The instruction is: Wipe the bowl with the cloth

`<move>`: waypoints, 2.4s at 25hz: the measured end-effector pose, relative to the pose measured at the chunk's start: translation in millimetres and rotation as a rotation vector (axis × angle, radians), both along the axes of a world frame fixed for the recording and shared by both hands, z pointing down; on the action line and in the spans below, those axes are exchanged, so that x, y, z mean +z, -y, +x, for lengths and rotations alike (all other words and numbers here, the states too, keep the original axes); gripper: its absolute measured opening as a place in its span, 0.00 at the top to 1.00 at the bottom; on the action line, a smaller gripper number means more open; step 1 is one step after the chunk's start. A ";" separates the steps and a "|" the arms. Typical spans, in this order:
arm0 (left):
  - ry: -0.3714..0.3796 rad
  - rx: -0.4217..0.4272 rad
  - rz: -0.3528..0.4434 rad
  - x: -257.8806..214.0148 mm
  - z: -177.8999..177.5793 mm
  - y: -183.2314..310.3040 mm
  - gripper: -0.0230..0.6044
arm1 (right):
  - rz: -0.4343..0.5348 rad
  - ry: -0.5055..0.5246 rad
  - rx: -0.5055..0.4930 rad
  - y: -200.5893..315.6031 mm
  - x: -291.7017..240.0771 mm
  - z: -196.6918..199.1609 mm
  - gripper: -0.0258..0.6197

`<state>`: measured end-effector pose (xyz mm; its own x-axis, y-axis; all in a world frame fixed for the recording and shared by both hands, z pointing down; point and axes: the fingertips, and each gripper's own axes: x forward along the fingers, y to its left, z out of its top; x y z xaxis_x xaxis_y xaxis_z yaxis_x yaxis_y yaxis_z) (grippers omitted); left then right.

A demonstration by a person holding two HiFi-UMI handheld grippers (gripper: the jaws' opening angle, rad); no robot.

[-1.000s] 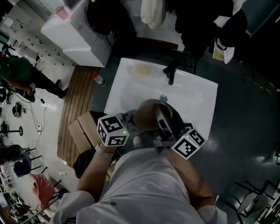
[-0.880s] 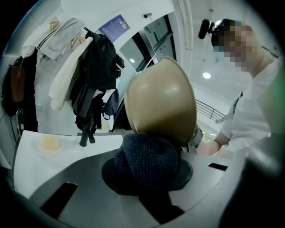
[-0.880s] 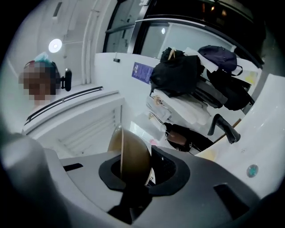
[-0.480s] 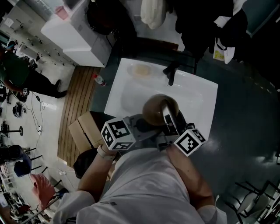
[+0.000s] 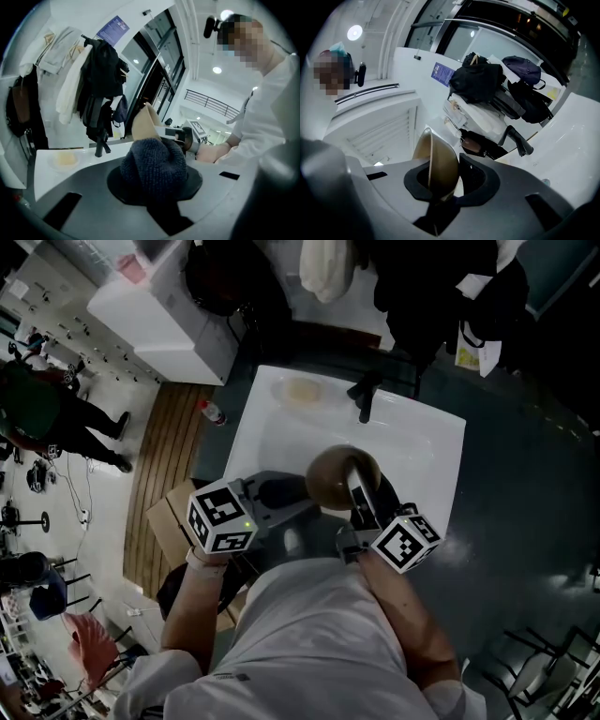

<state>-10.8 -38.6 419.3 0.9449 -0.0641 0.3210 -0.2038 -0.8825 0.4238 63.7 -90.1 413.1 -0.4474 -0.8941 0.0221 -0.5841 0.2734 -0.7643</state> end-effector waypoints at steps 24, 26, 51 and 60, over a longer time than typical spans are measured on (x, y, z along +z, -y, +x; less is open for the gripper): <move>0.015 -0.004 0.152 -43.9 -29.0 17.3 0.85 | 0.262 -0.935 -0.227 -28.2 -1.6 -58.5 0.83; 0.032 0.016 0.160 -44.7 -26.3 14.7 0.85 | 0.291 -1.022 -0.233 -29.5 -2.2 -62.0 0.83; -0.009 0.151 0.036 -33.2 33.8 -35.3 0.85 | 0.422 -1.626 -0.333 -37.6 26.4 -78.8 0.83; -0.059 -0.002 0.014 -37.7 -4.3 5.6 0.85 | 0.528 -1.547 -0.254 -40.0 1.6 -83.2 0.83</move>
